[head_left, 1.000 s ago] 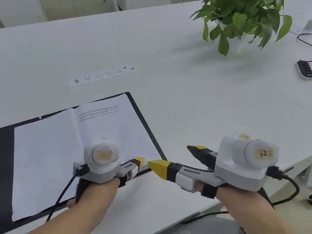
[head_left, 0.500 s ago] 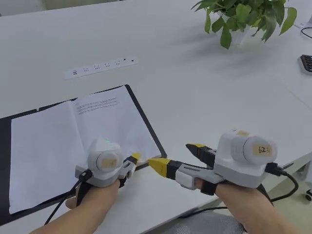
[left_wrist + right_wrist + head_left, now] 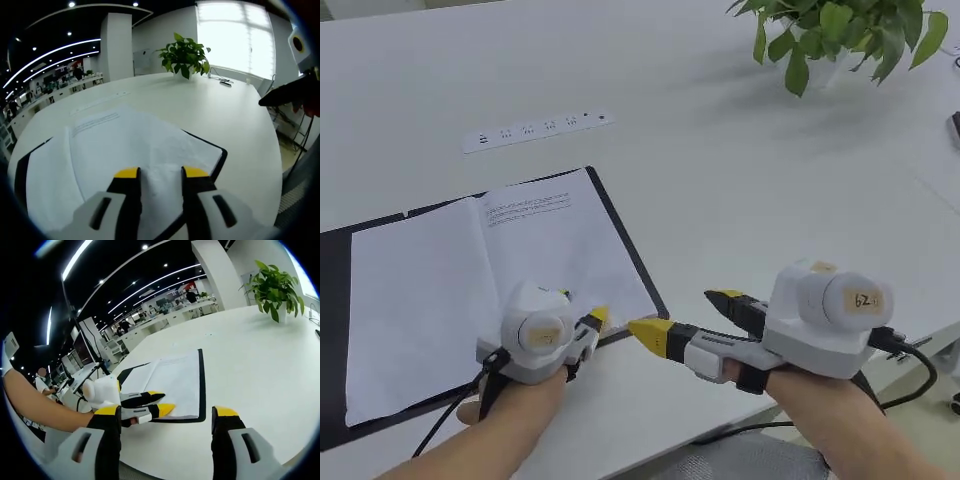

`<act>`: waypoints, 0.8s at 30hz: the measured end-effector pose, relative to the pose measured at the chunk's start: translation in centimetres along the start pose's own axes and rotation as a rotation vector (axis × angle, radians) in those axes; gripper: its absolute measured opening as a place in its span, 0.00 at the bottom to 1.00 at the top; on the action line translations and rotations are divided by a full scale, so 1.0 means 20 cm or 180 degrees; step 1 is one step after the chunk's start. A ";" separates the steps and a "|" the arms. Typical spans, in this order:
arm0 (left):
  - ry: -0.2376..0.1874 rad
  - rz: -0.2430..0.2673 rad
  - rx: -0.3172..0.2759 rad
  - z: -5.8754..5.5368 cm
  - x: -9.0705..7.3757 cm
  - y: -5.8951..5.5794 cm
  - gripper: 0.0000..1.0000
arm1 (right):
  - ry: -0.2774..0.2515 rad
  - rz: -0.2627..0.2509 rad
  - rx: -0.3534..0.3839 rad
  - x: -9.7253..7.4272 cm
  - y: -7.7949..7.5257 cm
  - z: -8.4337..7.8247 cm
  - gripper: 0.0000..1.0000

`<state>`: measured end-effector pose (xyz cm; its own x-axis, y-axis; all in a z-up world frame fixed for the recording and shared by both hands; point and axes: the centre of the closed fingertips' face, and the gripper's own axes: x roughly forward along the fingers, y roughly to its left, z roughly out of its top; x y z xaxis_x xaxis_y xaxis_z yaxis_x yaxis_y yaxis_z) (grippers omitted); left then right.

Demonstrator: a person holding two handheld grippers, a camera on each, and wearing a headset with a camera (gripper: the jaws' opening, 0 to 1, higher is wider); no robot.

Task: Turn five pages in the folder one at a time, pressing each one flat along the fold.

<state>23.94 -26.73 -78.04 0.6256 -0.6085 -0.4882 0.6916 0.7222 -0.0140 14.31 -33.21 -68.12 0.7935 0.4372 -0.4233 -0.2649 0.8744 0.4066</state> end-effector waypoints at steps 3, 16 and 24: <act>0.0001 0.0016 -0.0010 0.00 0.00 0.02 0.26 | 0.0009 -0.0003 0.0002 0.01 0.00 0.00 0.73; 0.0008 0.0096 -0.0006 0.01 -0.01 0.08 0.05 | 0.0051 0.0036 -0.0032 0.06 0.01 0.01 0.72; -0.0021 0.0118 -0.0242 0.01 -0.01 0.08 0.02 | 0.0124 0.0091 -0.0042 0.12 0.01 0.00 0.71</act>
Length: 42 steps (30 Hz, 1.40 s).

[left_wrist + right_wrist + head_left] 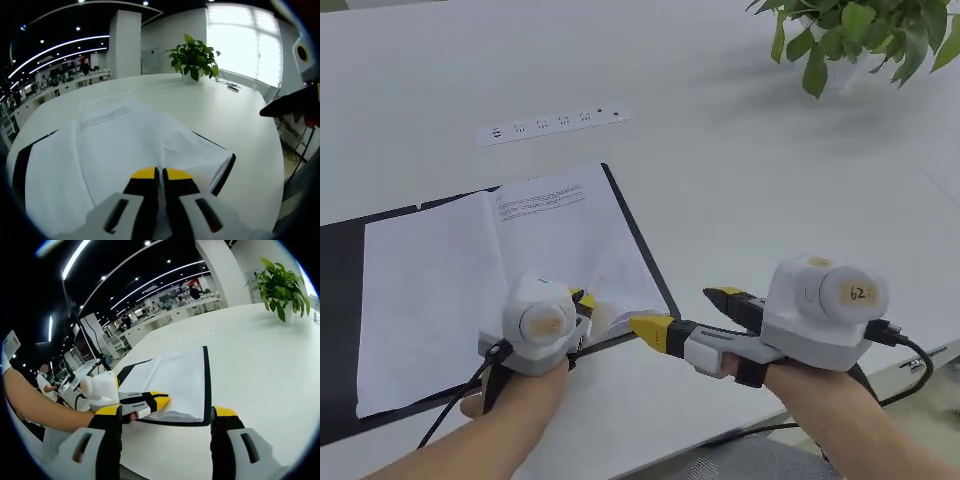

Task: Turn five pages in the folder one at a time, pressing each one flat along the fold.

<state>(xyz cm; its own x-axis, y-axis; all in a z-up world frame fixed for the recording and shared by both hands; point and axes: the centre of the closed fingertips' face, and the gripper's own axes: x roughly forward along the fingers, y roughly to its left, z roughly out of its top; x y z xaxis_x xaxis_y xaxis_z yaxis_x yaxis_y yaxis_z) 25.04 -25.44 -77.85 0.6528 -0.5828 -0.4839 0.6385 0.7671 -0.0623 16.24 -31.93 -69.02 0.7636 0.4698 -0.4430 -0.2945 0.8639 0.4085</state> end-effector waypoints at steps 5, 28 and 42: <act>-0.0006 -0.0022 -0.0083 0.00 0.01 0.00 0.02 | 0.0075 0.0051 0.0059 0.08 -0.01 -0.02 0.68; -0.0029 -0.0040 -0.0125 0.00 0.02 0.01 0.02 | 0.0373 0.0042 0.0375 0.31 -0.09 -0.15 0.54; -0.0030 -0.0055 -0.0114 0.00 0.02 0.00 0.02 | 0.0354 -0.0071 0.0915 0.31 -0.16 -0.18 0.42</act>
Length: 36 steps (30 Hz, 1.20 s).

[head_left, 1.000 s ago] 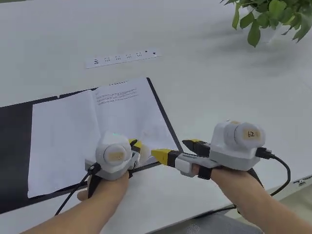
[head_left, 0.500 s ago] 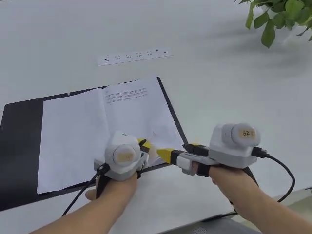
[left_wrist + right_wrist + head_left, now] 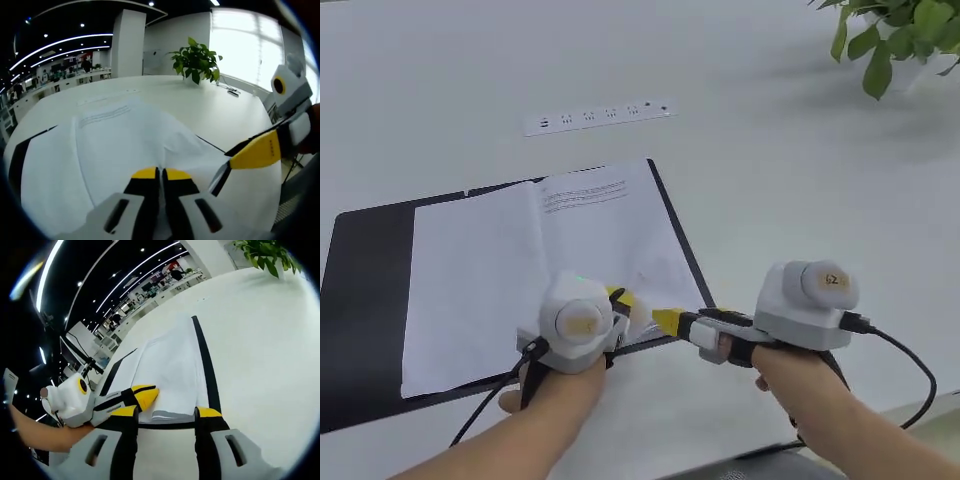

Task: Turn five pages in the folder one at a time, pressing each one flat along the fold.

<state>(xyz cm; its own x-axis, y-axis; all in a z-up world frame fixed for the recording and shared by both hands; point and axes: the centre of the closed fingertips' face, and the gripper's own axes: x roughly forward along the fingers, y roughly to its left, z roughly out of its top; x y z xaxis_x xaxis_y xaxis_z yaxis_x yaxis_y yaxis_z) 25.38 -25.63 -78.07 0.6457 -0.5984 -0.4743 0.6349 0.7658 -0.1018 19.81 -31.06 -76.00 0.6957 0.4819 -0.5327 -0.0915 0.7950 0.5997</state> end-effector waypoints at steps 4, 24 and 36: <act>0.0001 0.0001 -0.0005 0.00 0.00 0.00 0.02 | -0.0001 -0.0031 0.0077 0.00 -0.03 0.00 0.34; 0.0014 0.0000 0.0023 0.00 -0.01 0.00 0.02 | 0.0006 -0.0230 0.0544 -0.01 -0.14 -0.02 0.00; 0.0074 -0.0120 -0.0029 0.01 -0.01 -0.02 0.06 | -0.0132 -0.0172 0.0448 -0.04 -0.07 0.05 0.00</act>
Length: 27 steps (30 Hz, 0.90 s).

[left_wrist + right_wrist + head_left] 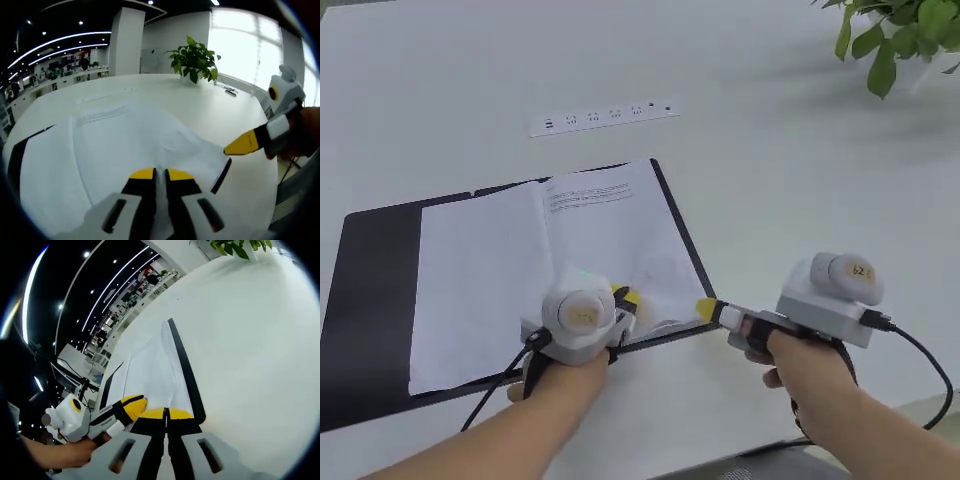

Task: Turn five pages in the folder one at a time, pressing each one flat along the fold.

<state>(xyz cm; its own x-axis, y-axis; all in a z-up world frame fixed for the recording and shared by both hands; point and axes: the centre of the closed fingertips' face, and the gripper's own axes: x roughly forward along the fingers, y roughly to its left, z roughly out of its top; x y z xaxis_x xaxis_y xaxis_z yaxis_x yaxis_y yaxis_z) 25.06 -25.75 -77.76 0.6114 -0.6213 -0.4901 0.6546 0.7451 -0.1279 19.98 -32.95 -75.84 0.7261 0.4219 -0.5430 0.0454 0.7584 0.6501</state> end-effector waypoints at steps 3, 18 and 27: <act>0.0045 -0.0007 0.0030 -0.01 -0.03 0.01 0.09 | -0.0020 0.0042 -0.0184 -0.02 0.04 0.02 0.00; -0.0204 -0.0037 0.0039 0.16 -0.31 0.05 0.23 | -0.0226 0.0192 -0.0630 -0.10 0.28 0.12 0.00; -0.0387 0.0107 0.0012 0.21 -0.57 0.16 0.26 | -0.0266 0.0499 -0.0741 -0.11 0.54 0.11 0.00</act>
<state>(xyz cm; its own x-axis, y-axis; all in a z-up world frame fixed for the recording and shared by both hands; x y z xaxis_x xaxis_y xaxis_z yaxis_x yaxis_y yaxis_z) 22.12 -17.34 -68.94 0.6822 -0.6210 -0.3859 0.6344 0.7652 -0.1098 20.44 -26.77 -66.35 0.7662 0.5079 -0.3936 -0.2233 0.7849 0.5780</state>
